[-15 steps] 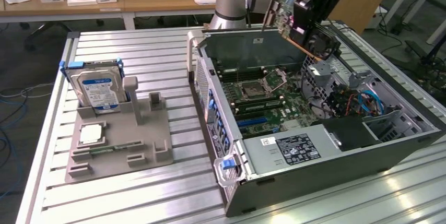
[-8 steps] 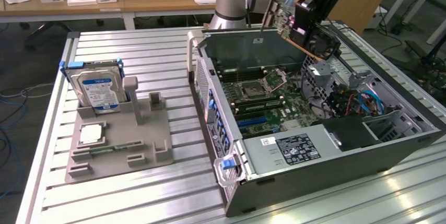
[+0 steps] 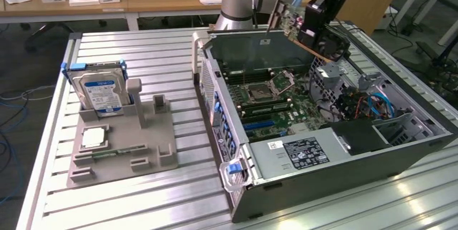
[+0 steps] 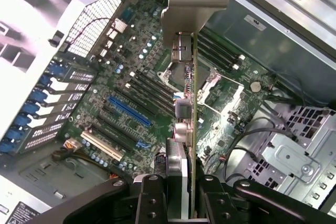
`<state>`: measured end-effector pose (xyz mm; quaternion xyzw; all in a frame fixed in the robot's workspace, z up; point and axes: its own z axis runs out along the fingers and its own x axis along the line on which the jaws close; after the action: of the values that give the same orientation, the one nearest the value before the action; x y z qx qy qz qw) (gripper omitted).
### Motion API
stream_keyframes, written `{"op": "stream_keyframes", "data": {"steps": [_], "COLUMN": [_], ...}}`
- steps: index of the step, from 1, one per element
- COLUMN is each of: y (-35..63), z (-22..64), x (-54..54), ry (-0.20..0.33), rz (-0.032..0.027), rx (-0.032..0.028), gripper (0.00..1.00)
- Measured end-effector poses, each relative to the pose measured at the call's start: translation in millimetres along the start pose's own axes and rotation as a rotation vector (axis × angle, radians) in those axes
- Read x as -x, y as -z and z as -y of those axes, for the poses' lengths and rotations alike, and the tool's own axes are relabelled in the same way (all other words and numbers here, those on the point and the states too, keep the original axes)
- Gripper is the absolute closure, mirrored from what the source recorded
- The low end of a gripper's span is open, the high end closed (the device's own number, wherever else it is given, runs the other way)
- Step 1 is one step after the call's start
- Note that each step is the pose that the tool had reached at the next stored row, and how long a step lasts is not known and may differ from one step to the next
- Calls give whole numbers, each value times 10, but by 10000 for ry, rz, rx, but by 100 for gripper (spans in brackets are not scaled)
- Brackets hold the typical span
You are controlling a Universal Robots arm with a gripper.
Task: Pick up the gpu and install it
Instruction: 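Insert the gpu into the slot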
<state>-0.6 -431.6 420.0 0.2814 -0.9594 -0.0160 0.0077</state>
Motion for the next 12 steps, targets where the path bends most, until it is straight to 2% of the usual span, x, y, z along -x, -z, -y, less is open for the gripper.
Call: {"op": "stream_keyframes", "data": {"steps": [12], "y": [0], "z": [22], "x": [-14], "ry": [884], "rz": [-31], "rx": [-5], "gripper": [72]}}
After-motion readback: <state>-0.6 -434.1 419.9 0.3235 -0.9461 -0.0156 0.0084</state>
